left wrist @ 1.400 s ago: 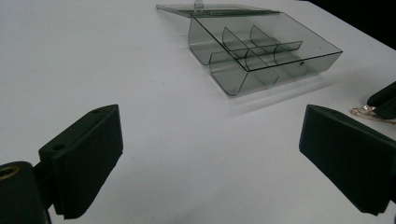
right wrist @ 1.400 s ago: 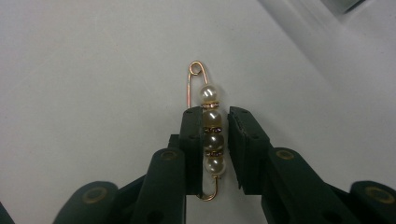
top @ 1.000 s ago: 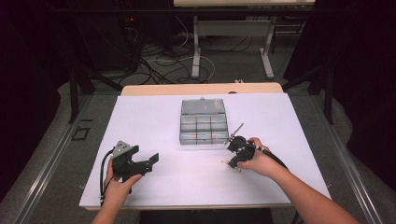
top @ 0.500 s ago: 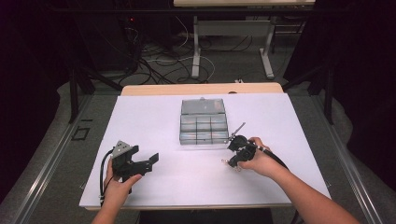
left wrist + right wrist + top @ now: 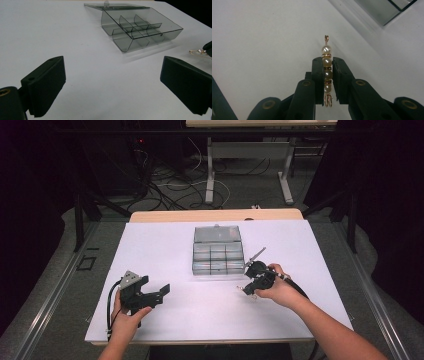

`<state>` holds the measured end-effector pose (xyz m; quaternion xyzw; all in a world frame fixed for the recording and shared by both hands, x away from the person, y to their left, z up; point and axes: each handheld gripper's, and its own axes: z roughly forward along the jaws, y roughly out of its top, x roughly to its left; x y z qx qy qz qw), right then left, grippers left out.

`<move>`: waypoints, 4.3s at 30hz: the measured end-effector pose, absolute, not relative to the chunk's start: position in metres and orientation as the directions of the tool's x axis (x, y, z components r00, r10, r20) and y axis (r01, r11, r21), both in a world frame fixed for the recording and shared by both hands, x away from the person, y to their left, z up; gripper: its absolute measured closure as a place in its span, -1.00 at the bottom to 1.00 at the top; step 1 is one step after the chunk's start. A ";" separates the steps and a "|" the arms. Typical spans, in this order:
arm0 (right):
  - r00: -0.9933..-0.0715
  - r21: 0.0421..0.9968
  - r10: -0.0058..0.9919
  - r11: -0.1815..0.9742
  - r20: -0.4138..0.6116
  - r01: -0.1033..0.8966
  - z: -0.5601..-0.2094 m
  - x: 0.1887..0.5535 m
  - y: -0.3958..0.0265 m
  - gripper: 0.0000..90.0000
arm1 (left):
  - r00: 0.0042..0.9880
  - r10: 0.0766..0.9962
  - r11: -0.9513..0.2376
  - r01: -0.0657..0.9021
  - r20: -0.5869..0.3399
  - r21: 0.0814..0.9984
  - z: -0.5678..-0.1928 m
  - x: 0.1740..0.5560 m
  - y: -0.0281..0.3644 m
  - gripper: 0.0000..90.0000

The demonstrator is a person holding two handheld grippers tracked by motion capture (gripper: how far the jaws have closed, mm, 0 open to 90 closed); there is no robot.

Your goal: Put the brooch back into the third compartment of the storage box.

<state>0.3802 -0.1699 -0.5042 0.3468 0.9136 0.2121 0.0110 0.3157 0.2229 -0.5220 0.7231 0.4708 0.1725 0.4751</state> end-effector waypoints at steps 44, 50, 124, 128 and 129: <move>-0.719 0.564 0.690 0.563 0.081 0.605 -0.468 0.411 -0.169 0.79 | 0.495 0.846 -0.102 0.515 -0.198 0.851 -0.523 0.316 0.223 -0.84; -0.711 0.576 0.697 0.546 0.090 0.608 -0.465 0.418 -0.165 0.79 | 0.496 0.846 -0.102 0.514 -0.197 0.852 -0.523 0.316 0.223 -0.84; -0.676 0.639 0.731 0.563 -0.088 0.525 -0.490 0.490 -0.140 0.79 | 0.499 0.844 -0.106 0.518 -0.199 0.849 -0.525 0.318 0.224 -0.84; -0.685 0.648 0.722 0.570 -0.100 0.506 -0.496 0.493 -0.138 0.79 | 0.498 0.843 -0.106 0.523 -0.203 0.846 -0.525 0.318 0.223 -0.84; -0.677 0.644 0.729 0.566 -0.100 0.514 -0.498 0.493 -0.137 0.79 | 0.498 0.843 -0.106 0.523 -0.203 0.846 -0.525 0.318 0.224 -0.84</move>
